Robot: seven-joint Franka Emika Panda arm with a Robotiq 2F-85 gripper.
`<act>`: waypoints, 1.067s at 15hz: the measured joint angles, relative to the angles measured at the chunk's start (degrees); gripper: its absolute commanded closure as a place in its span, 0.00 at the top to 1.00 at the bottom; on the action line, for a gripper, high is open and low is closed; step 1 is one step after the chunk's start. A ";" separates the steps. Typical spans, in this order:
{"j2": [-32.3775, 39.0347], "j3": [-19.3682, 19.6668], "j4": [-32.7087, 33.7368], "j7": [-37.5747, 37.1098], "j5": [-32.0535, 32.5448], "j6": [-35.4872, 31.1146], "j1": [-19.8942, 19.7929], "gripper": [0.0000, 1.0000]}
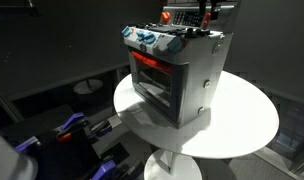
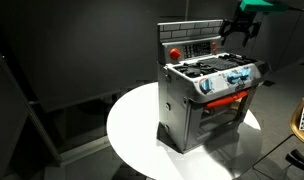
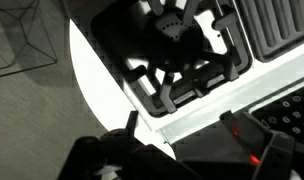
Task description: Press the top button on the right side of the stove
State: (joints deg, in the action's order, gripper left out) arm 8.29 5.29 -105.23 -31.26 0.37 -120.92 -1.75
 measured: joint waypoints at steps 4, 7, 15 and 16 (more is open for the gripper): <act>-4.79 0.05 -3.41 1.62 0.00 6.11 -0.01 1.00; -8.80 0.04 -6.34 4.93 0.00 11.42 -0.02 1.00; -21.16 0.02 -15.85 17.71 1.12 17.79 -1.10 1.00; -22.97 0.02 -17.24 18.54 1.60 17.78 -1.35 1.00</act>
State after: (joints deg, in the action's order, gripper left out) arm -14.68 5.31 -122.47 -12.71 1.97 -103.14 -3.09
